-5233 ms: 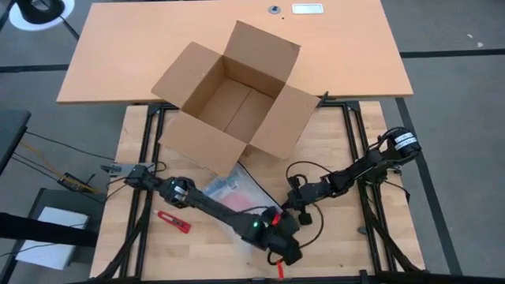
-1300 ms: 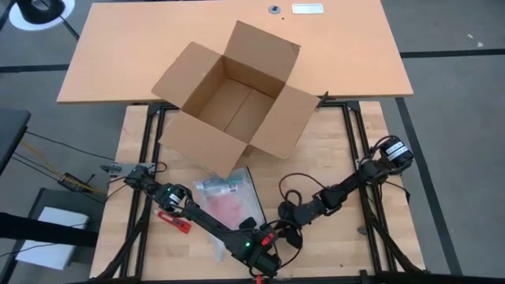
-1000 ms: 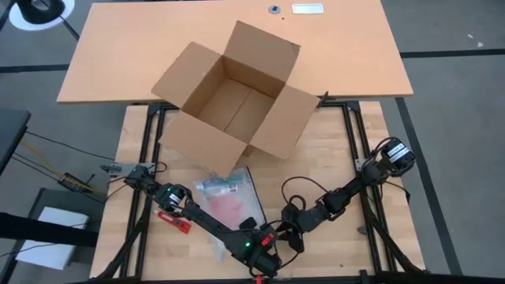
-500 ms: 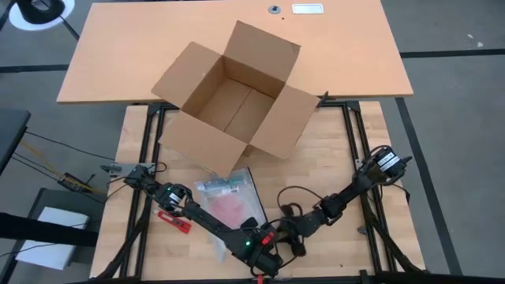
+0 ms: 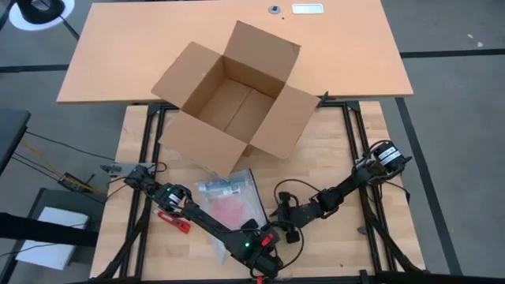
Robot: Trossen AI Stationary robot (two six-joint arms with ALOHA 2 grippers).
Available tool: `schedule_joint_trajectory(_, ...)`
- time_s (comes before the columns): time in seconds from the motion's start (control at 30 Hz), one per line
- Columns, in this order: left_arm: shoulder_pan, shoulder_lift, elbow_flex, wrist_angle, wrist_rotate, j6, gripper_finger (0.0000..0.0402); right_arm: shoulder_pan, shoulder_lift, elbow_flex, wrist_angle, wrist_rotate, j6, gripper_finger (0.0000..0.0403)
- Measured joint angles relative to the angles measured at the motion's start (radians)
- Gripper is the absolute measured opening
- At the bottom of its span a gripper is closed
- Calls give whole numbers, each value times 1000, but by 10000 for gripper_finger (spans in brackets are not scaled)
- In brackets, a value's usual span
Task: Unpack boxes
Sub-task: Close the zip bag
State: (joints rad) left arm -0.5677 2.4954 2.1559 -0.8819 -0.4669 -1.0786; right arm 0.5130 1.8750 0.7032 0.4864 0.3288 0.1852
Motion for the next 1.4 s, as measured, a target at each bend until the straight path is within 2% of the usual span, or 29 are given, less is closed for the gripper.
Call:
schedule_joint_trajectory(0.5, -10, 0, 0, -1, 1, 0, 6, 45, -61, -4, -21, -100, -50, 155)
schedule_joint_trajectory(0.77, -10, -1, 0, -2, 0, 2, 6, 56, -61, -4, 10, -221, 89, 151)
schedule_joint_trajectory(1.0, -10, -1, 0, -1, -13, 3, 6, 62, -60, -6, -56, -82, 102, 148)
schedule_joint_trajectory(1.17, -10, -1, 0, -1, -18, 3, 6, 61, -60, -11, -40, -97, 100, 143)
schedule_joint_trajectory(1.3, -9, -1, 0, -1, -20, 3, 6, 81, -60, -11, 41, -134, 109, 142)
schedule_joint_trajectory(1.4, -9, -1, 0, -1, -22, 4, 6, 97, -60, -11, 23, -79, 98, 140)
